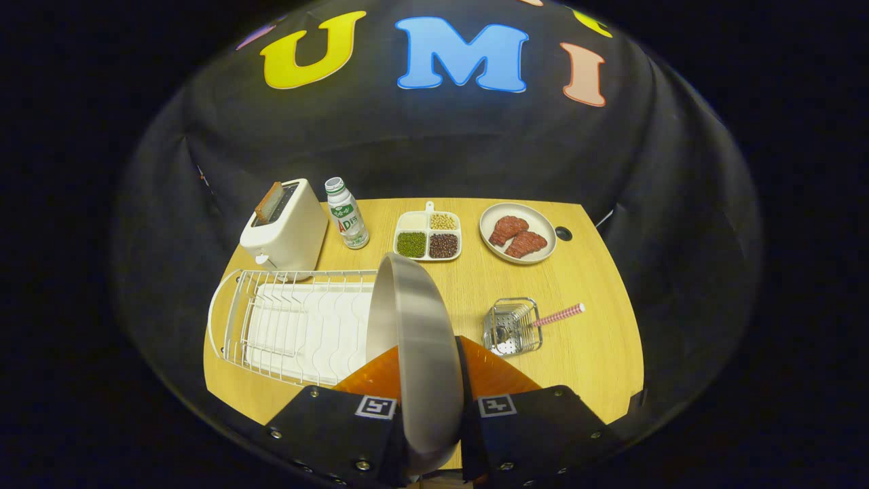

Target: Take the plate from the dish rack, then take the spoon from the basket and place it into the plate.

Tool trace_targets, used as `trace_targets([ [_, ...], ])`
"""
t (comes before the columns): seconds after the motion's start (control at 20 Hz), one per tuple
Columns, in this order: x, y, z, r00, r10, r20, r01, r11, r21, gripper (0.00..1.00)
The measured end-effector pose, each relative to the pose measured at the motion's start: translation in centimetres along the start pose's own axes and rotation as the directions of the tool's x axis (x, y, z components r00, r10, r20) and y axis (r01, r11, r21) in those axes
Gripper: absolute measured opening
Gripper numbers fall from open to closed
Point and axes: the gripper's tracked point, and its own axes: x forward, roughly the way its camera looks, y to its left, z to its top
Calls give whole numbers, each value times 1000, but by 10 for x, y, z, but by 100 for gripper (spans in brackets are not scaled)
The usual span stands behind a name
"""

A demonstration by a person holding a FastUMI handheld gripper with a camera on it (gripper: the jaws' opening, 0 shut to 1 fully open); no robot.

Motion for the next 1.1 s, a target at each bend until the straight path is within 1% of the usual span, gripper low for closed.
trace_targets([
  [0.1,-13,-19,-15,1000,28,-7,-28,999,28,29],
  [0.2,-23,-32,-30,997,79,7,-79,995,66,29],
  [0.3,-26,-45,-47,992,122,17,-123,986,111,29],
  [0.4,-21,-63,-69,990,142,5,-141,979,147,29],
  [0.55,-7,-78,-101,984,179,-9,-174,966,193,29],
  [0.65,8,-88,-118,981,193,1,-188,955,227,29],
  [0.75,23,-91,-136,974,225,3,-218,942,255,29],
  [0.9,43,-90,-161,958,287,-10,-269,910,314,29],
  [1.0,55,-86,-174,940,341,-18,-313,884,348,29],
  [1.1,67,-83,-185,924,382,-15,-353,867,353,29],
])
